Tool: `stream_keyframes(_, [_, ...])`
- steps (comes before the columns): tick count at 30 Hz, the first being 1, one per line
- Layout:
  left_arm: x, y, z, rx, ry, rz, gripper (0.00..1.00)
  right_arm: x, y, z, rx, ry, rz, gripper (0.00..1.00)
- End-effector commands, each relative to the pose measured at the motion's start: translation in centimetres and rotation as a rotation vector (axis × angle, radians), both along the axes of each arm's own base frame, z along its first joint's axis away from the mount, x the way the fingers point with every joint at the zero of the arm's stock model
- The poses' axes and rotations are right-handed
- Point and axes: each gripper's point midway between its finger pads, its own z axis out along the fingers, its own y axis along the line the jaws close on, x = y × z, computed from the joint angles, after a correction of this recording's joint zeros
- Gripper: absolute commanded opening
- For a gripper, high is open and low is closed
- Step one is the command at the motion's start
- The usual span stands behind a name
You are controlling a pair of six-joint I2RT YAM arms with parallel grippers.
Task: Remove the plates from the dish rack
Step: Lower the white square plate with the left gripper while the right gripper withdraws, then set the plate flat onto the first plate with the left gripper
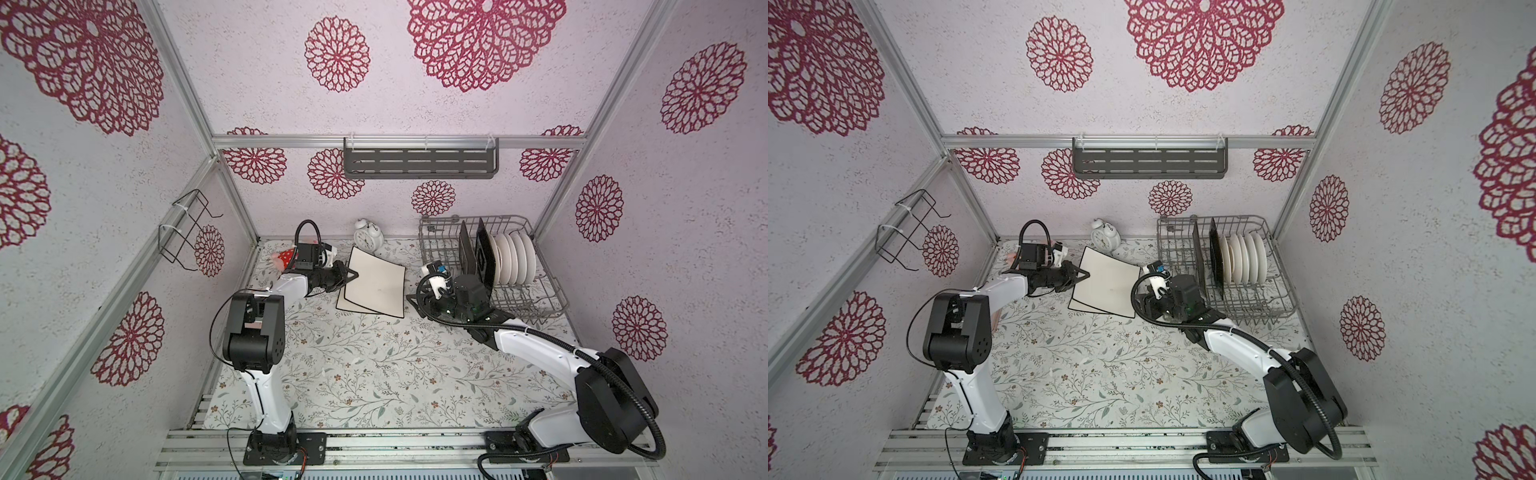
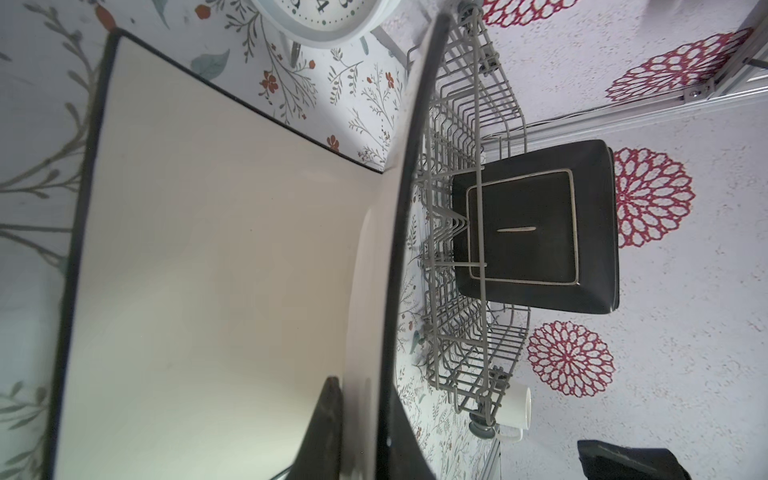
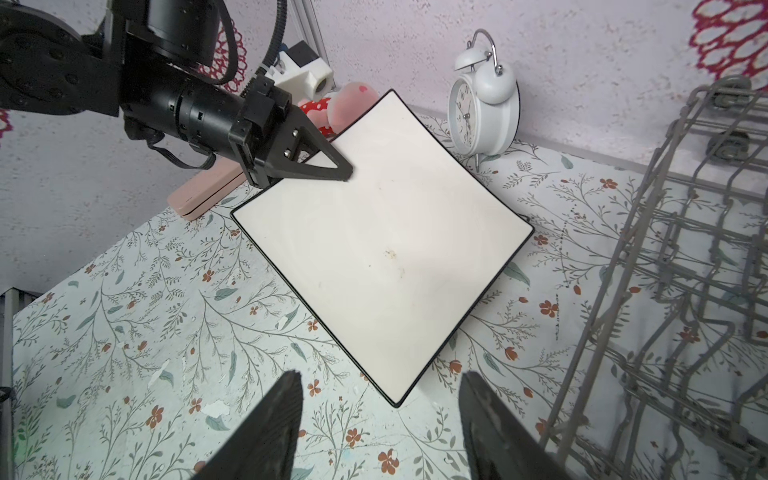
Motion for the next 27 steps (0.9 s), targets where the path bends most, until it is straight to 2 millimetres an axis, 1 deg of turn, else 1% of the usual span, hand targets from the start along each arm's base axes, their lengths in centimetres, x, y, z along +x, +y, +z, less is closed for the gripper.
stream_keyframes(1, [1.4, -0.5, 3.4, -0.050, -0.115, -0.047, 0.00, 0.6, 0.4, 1.1, 0.034, -0.008, 0.014, 0.63])
stream_keyframes(9, [1.8, 0.3, 3.4, -0.040, -0.120, -0.026, 0.00, 0.9, 0.8, 0.4, 0.050, 0.015, 0.028, 0.62])
stream_keyframes(10, [2.0, 0.5, 2.1, -0.036, -0.093, -0.020, 0.00, 0.9, 0.9, 0.4, 0.050, 0.016, 0.029, 0.61])
stream_keyframes(11, [2.1, 0.7, 1.6, -0.036, -0.082, -0.016, 0.00, 0.9, 0.9, 0.3, 0.050, 0.017, 0.031, 0.61])
stream_keyframes(16, [2.3, 1.8, 0.2, -0.027, -0.052, 0.005, 0.00, 0.9, 1.0, 0.1, 0.051, 0.020, 0.035, 0.61])
stream_keyframes(24, [2.6, 2.2, -1.4, -0.028, -0.027, 0.010, 0.00, 1.0, 1.2, -0.4, 0.052, 0.026, 0.043, 0.61])
stream_keyframes(27, [2.5, 2.3, -2.5, -0.014, 0.004, 0.010, 0.05, 1.1, 1.3, -0.5, 0.050, 0.025, 0.046, 0.61])
